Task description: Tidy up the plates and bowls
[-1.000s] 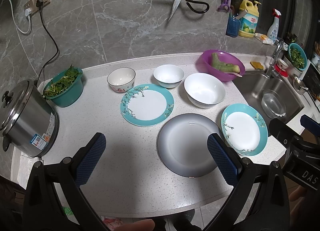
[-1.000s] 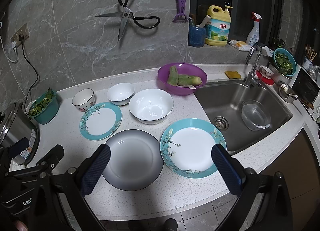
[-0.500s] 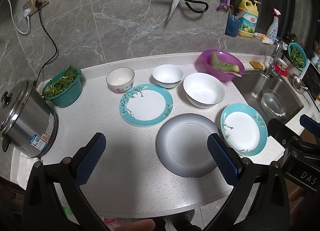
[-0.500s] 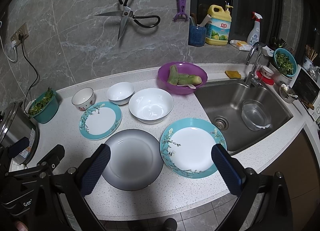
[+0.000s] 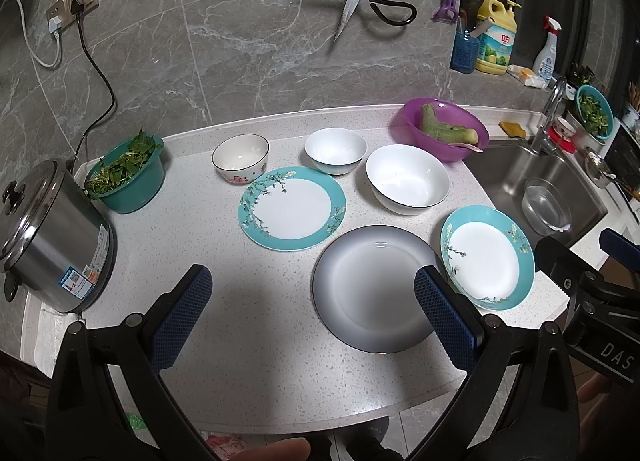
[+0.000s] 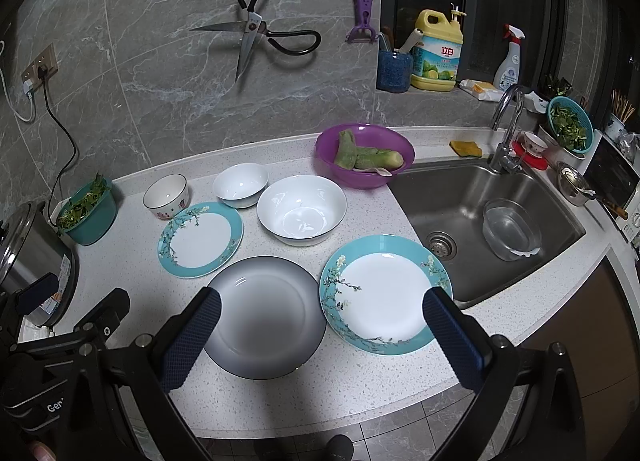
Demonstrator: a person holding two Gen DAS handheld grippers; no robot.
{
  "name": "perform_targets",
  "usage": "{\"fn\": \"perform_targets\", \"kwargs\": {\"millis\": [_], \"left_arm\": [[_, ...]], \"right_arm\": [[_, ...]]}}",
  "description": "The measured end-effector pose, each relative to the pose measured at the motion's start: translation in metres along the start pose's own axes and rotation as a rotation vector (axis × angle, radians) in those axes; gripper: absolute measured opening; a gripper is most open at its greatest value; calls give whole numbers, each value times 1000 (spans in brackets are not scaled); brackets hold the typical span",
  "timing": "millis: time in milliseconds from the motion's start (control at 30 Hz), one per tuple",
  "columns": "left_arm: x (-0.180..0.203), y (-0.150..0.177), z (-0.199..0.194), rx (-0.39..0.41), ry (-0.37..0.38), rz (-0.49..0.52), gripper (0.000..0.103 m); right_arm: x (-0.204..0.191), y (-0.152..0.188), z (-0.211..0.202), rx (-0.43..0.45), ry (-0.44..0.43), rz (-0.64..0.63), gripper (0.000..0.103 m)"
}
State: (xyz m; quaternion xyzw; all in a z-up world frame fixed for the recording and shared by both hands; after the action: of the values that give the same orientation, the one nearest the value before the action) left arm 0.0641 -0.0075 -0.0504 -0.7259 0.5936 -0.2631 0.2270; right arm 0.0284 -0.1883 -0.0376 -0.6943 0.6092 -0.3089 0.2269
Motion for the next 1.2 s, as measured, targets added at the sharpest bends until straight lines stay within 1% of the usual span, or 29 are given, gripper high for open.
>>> {"fn": "perform_targets", "kwargs": {"millis": [367, 533, 700, 800, 867, 933, 967, 1033, 1100, 1167, 1200], "left_arm": [[-1, 0, -1, 0, 1, 1, 103], [2, 4, 7, -15, 10, 7, 103], [-11, 16, 33, -59, 17, 21, 103], [-23, 27, 62, -105, 40, 35, 103], [-31, 35, 85, -138, 62, 59, 103], [-39, 44, 114, -204, 76, 82, 101], [-43, 47, 129, -231, 100, 87, 101], [-50, 52, 149, -244, 128, 102, 101], [-55, 55, 176, -288, 157, 126, 101], [-58, 54, 196, -322, 200, 140, 101], [-58, 55, 209, -346, 222, 151, 99]], "right_arm": [[0, 0, 0, -3, 0, 1, 103], [-1, 4, 3, -13, 1, 13, 103], [0, 20, 12, -44, 11, 42, 103], [3, 33, 19, -71, 11, 73, 103], [5, 44, 26, -94, -21, 116, 103], [8, 60, 38, -124, -77, 181, 103], [10, 72, 46, -144, -119, 233, 103], [11, 91, 60, -175, -185, 322, 103], [12, 113, 75, -168, -283, 432, 102], [12, 130, 90, -163, -354, 517, 90], [12, 139, 99, -163, -393, 555, 87]]}}
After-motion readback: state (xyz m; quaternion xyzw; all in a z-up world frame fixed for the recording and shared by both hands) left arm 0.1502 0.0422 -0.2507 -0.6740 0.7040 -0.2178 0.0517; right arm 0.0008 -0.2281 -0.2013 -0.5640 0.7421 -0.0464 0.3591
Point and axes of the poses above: each gripper's, at about its wrist camera, not at the fingertips, and z roughly the way its jaws point, x to its right, y to its underside, the point moved 5 cm from there along z, roughly the way its jaws point, and after that the axes turned 13 degrees about -z, right-handed, at the moved point
